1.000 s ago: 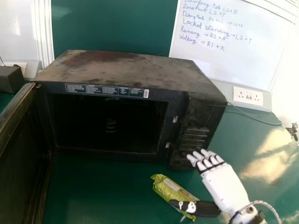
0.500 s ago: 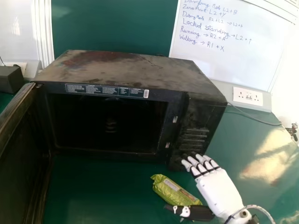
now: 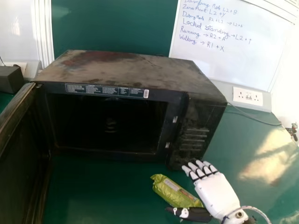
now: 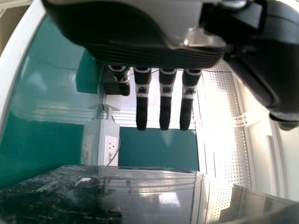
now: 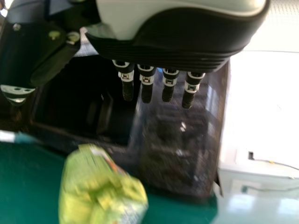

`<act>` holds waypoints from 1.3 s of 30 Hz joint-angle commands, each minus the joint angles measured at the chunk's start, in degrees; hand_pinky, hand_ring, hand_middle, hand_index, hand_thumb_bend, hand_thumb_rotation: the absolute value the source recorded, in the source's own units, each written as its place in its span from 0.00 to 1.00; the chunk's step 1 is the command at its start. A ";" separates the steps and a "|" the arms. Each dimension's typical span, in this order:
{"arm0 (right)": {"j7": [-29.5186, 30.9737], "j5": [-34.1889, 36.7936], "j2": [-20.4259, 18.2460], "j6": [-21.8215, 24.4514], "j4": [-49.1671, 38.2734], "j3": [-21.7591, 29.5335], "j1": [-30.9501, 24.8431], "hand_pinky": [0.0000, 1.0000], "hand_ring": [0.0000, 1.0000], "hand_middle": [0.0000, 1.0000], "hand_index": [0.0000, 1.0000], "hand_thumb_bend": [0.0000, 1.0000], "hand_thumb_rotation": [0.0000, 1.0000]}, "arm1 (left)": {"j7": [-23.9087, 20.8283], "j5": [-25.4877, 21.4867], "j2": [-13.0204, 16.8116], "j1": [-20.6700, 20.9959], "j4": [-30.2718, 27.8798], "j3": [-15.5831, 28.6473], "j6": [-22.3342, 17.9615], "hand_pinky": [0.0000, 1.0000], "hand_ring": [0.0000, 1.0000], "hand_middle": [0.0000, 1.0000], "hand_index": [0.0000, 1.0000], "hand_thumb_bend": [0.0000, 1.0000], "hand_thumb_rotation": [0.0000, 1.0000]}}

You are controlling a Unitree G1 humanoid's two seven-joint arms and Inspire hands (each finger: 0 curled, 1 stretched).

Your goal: Put biscuit inside oven

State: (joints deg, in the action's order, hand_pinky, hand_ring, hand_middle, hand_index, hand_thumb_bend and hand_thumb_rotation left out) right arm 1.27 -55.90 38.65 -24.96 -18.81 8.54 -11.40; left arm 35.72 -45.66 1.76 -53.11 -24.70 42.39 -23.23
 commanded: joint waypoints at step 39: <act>1.75 -3.07 -0.73 13.75 7.59 -13.21 7.49 0.99 1.00 1.00 1.00 1.00 0.88 | 0.31 -1.31 -0.76 -2.37 -2.31 -0.29 1.03 0.74 0.76 0.82 0.80 1.00 0.65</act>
State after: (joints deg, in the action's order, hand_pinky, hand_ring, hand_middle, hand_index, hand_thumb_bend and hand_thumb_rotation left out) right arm 3.43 -58.95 37.94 -11.75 -11.80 -4.18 -4.57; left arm 35.82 -46.22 1.00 -54.94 -26.71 42.34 -22.52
